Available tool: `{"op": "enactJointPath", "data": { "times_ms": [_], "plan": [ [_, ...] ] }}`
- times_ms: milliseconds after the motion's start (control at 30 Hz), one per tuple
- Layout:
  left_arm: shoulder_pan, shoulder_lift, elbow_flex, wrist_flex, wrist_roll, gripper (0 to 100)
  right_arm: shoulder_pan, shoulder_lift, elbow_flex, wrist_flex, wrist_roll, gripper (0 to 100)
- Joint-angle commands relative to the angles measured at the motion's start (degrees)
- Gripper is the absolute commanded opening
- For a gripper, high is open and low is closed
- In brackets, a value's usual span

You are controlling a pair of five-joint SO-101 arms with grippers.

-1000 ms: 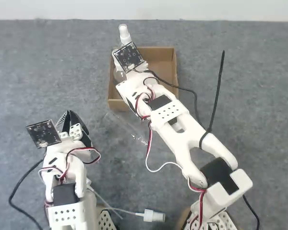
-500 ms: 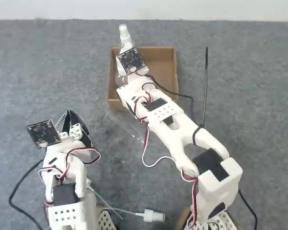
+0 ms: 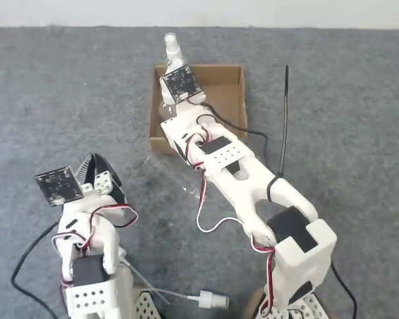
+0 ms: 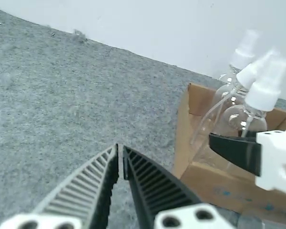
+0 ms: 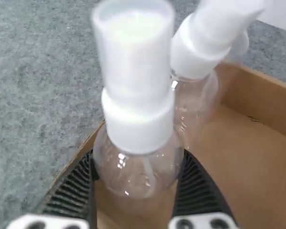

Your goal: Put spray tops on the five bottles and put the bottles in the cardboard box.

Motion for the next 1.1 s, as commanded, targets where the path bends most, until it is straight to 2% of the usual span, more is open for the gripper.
{"op": "enactJointPath", "data": {
  "times_ms": [0,100,233,700,1067],
  "plan": [
    [-2.9,-0.7,-0.7,-1.9,-0.4,1,-0.9,-0.8,-4.7,1.5,-0.9,7.9],
    [-3.2,-0.7,-0.7,-1.9,-0.4,1,-1.1,-0.7,-4.5,1.5,-0.9,15.9],
    [-3.3,-0.7,-0.7,-1.9,-0.4,1,-1.1,-0.7,-4.4,1.5,-0.9,19.6],
    [-3.3,-0.7,-0.7,-1.9,-0.4,1,-5.1,-1.1,-4.4,3.5,-1.1,22.7],
    [-3.3,-0.7,-0.7,-1.9,-0.4,1,-3.2,-0.7,-4.4,3.0,-1.1,22.8]
  ]
}}
